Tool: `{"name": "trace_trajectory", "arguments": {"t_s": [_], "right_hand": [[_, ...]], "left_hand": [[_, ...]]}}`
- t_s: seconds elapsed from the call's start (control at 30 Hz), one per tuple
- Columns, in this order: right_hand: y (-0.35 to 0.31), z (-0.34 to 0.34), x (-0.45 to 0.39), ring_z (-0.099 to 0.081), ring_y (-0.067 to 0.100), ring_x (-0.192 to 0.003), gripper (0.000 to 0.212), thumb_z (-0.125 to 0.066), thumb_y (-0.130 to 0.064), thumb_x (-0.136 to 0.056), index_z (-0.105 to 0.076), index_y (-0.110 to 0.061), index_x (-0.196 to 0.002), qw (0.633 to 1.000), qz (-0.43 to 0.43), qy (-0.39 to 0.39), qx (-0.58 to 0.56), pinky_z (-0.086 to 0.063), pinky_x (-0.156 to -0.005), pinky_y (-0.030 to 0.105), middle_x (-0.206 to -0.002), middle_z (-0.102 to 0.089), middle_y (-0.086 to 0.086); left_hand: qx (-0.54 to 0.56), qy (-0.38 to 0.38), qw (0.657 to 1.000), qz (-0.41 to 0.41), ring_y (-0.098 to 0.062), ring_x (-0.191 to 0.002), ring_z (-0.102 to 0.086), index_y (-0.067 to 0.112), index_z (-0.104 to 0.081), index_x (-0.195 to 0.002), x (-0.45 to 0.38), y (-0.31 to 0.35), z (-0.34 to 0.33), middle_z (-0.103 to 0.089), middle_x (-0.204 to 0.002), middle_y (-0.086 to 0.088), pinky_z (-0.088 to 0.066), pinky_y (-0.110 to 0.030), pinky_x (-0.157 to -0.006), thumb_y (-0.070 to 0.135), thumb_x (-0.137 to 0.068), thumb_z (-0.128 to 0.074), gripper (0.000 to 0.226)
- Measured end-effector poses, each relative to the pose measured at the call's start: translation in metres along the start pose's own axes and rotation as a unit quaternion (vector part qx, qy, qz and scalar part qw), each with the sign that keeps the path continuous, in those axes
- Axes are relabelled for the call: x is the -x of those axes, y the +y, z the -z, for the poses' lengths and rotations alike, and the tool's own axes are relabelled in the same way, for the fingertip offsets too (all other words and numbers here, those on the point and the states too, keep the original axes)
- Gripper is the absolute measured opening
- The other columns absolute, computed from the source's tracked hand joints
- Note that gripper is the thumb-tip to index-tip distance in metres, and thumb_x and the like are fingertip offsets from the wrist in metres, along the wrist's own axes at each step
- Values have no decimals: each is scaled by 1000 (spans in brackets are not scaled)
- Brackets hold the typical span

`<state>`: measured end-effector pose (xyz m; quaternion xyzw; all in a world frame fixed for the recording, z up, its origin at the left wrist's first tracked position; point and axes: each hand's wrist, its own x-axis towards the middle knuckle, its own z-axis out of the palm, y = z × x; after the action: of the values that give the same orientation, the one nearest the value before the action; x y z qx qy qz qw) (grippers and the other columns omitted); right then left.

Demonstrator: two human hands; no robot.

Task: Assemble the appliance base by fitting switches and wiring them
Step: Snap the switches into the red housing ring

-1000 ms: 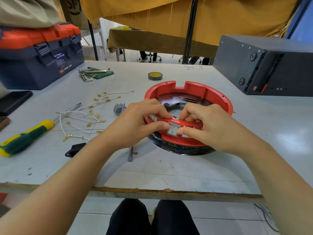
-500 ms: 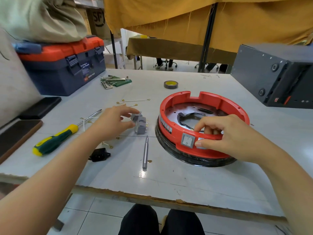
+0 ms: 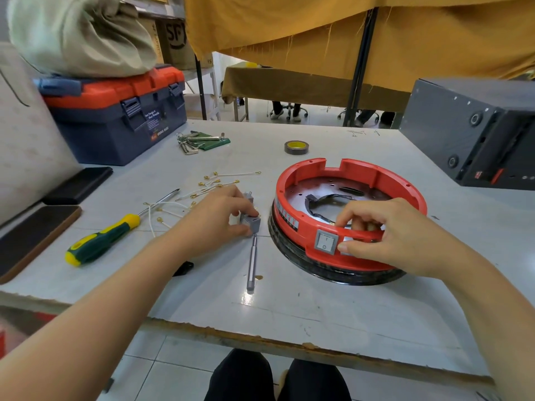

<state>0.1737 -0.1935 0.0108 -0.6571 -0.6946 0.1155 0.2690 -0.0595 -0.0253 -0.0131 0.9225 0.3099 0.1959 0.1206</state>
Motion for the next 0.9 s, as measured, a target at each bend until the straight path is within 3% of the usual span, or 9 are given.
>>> {"name": "trace_trajectory", "arguments": {"t_s": [0.13,0.27,0.37,0.43,0.57,0.7,0.9], "right_hand": [[-1,1,-3,-56,12,-74,17,-75,-33,-73,-62,-35,-84,1000,9,-3,-8,-48,-63,23,-73,-61,-7],[-3,1,-5,-55,6,-76,16,-75,-32,-74,-62,-34,-85,1000,9,-10,-2,-48,-63,19,-76,-62,-8],[-2,1,-2,-54,-4,-88,19,-73,-38,-75,-63,-36,-91,1000,-3,-4,12,-49,-70,13,-86,-62,-13],[-4,0,-1,-50,-7,-96,21,-73,-41,-75,-64,-37,-94,1000,2,12,28,-45,-73,5,-93,-60,-19],[-11,-1,3,-51,-3,-99,24,-69,-45,-76,-63,-39,-98,996,13,35,76,-41,-70,5,-94,-54,-28],[-15,-2,10,-47,-15,-99,18,-67,-34,-81,-59,-42,-95,994,19,109,0,-36,-75,-4,-93,-54,-32],[-20,0,23,-63,8,-91,18,-63,-17,-88,-66,-31,-98,974,50,149,-161,-51,-77,15,-92,-67,-15]], "left_hand": [[27,10,1000,-8,-15,-80,-57,14,-69,-102,9,0,-5,-63,-89,0,-39,-14,-67,10,-76,-74,27],[37,22,999,20,-8,-80,-58,19,-66,-102,16,1,-11,-66,-88,6,-44,-20,-70,22,-77,-74,26],[57,82,995,14,5,-74,-54,17,-66,-97,20,6,-6,-58,-75,20,-37,-7,-66,24,-74,-78,27],[77,114,990,-20,6,-75,-53,19,-65,-95,23,16,4,-56,-76,21,-36,-6,-66,31,-72,-79,30],[172,120,976,-65,-5,-83,-59,32,-60,-96,28,49,18,-64,-92,14,-48,-17,-75,53,-66,-68,37],[283,104,951,-63,-10,-73,-68,27,-61,-97,28,81,16,-66,-98,10,-58,-28,-71,40,-65,-74,37],[303,58,946,-100,-13,-83,-67,28,-66,-102,24,113,1,-62,-103,6,-58,-31,-78,24,-75,-75,29]]}}
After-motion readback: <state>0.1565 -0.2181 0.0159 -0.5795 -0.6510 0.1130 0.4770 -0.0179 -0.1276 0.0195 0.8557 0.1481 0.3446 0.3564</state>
